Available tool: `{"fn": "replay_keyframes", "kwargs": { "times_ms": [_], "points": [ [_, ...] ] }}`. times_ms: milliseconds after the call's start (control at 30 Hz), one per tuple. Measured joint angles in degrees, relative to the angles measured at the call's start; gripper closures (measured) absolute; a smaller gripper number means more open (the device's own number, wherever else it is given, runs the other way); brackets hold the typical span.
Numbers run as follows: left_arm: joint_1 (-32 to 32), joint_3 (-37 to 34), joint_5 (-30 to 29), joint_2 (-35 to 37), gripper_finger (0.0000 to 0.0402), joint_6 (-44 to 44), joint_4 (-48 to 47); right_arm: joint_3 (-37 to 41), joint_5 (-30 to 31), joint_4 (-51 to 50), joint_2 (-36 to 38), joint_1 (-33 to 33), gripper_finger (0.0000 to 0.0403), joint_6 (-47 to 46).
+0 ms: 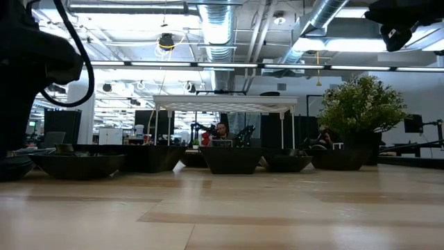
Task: Pick & Place Mini shaped plates
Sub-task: Stack the drop-shaped plate on top of the drop-shaped plate on the shelf
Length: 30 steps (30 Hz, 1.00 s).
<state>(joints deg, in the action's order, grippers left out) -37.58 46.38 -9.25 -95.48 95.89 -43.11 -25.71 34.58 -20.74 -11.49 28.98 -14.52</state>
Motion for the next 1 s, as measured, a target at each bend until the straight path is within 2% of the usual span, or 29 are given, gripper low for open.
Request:
{"fn": "replay_keyframes", "kwargs": {
  "times_ms": [533, 767, 867, 1000],
  "points": [
    [0.56, -0.25, 3.50, 0.66, 0.0219, 0.36, 2.26, 0.00, -0.02, 0.01, -0.01, 0.00, 0.0343, -0.04],
    [0.56, -0.25, 3.43, 4.36, 0.0219, 0.36, 2.49, 0.00, -0.02, 0.03, -0.01, 0.00, 0.0343, -0.07],
    [0.56, -0.25, 1.82, 6.91, 0.0219, 0.37, 2.46, 0.00, 0.01, 0.01, -0.02, 0.00, 0.0343, -0.07],
    [0.56, -0.25, -3.60, 10.54, 0.0219, 0.35, 2.48, 0.00, -0.02, 0.03, -0.01, 0.00, 0.0343, -0.07]
  ]
}}
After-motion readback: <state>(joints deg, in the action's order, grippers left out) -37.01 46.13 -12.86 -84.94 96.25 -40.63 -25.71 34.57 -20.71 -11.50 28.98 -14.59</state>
